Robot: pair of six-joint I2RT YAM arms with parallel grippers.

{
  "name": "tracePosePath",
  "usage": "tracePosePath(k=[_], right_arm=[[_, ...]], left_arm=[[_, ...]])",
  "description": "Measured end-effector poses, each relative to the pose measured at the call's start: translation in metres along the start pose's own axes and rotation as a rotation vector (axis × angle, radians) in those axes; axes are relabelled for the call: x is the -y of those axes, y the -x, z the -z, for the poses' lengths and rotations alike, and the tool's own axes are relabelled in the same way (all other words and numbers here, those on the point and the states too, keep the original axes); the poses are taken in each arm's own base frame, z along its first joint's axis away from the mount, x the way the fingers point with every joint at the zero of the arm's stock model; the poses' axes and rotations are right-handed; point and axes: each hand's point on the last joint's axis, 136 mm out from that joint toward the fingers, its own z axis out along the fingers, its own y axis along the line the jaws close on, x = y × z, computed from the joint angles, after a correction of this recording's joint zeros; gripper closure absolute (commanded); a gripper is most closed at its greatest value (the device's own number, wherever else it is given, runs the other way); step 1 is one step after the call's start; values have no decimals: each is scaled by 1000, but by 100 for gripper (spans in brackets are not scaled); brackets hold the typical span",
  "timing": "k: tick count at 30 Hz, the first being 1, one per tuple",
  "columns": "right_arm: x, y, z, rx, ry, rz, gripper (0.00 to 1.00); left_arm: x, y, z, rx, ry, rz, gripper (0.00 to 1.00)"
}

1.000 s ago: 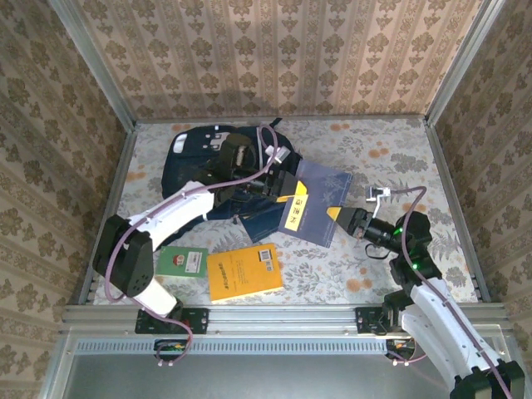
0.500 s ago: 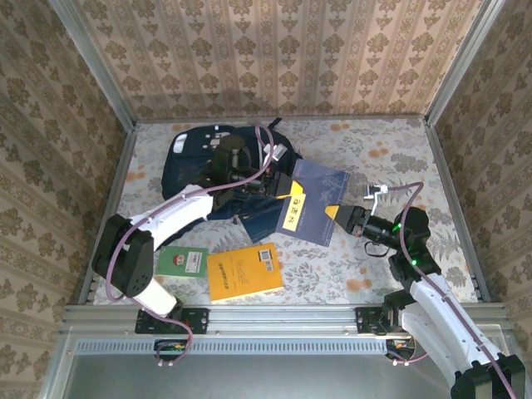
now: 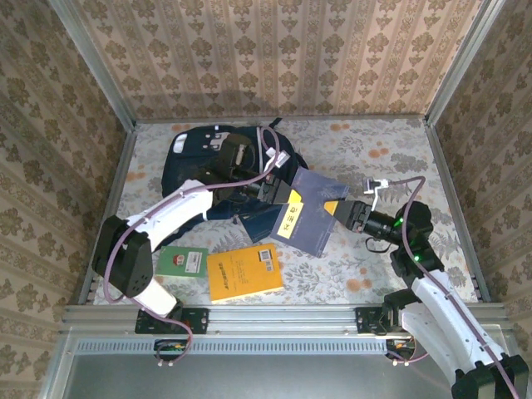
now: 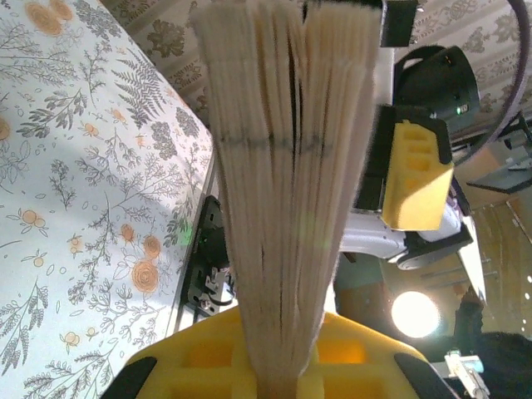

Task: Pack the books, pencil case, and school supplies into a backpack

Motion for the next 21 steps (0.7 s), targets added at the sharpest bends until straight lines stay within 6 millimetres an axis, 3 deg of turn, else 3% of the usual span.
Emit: tracePosePath(k=[5, 9, 12, 14, 17, 21], right_arm=[[10, -9, -12, -56, -8, -36, 67], [14, -17, -21, -87, -11, -38, 88], [14, -15, -21, -77, -12, -13, 98], [16, -13, -21, -60, -29, -1, 100], [22, -9, -12, -3, -91, 17, 100], [36, 6, 9, 128, -250, 56, 100]], left_arm=[[1, -3, 0, -13, -10, -6, 100], [5, -2, 1, -18, -20, -5, 98], [6, 0, 2, -14, -14, -9, 71], [6, 4, 4, -3, 2, -20, 52], [-4, 17, 13, 47, 66, -15, 42], [-40, 50, 49, 176, 255, 67, 37]])
